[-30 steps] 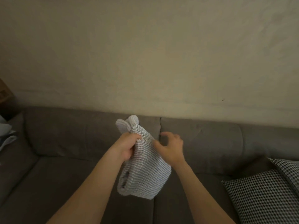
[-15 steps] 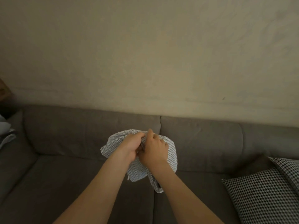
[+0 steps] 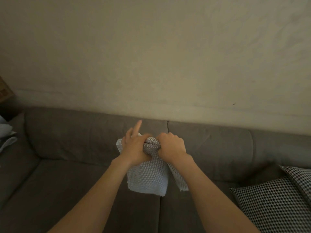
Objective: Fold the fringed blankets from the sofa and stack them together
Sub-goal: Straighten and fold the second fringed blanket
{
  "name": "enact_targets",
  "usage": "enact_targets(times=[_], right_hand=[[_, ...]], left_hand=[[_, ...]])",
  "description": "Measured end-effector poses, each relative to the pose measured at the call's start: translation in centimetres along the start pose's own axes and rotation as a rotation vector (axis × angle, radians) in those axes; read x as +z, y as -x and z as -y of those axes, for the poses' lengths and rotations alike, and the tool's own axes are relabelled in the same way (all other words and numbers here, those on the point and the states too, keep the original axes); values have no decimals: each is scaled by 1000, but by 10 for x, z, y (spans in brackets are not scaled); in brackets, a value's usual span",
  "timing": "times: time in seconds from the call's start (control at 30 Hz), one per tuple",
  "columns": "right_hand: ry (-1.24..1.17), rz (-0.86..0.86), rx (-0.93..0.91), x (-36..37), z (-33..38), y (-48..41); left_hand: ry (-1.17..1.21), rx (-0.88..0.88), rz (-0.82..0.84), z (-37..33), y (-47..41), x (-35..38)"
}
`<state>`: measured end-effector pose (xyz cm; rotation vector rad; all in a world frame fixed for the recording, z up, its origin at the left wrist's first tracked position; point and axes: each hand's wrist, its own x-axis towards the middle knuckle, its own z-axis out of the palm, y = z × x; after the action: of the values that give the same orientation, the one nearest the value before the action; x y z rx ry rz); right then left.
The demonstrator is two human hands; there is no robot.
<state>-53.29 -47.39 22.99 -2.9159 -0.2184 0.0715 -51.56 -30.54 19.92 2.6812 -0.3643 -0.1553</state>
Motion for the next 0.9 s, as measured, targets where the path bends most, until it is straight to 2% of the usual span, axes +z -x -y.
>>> enact_targets(times=[0.1, 0.2, 0.27, 0.37, 0.47, 0.53, 0.63, 0.73, 0.9], right_hand=[[51, -11, -24, -5, 0, -1], [93, -54, -25, -13, -4, -3], [104, -67, -14, -17, -7, -5], [136, -81, 21, -19, -17, -11], [161, -89, 64, -15, -33, -15], [158, -96, 78, -6, -43, -14], [110, -129, 104, 14, -57, -7], [56, -136, 141, 25, -71, 1], [177, -82, -20, 12, -79, 0]], left_hand=[[-23, 125, 68, 13, -2, 4], [85, 108, -66, 15, 9, 11], [31, 132, -188, 14, 14, 19], [-186, 363, -282, 9, 10, 23], [-425, 518, -197, 1, -1, 16], [-523, 498, -130, -9, -3, 8], [-527, 425, -90, -22, -6, -5], [-578, 520, -70, -22, -8, -13], [-725, 680, -35, 4, -11, -3]])
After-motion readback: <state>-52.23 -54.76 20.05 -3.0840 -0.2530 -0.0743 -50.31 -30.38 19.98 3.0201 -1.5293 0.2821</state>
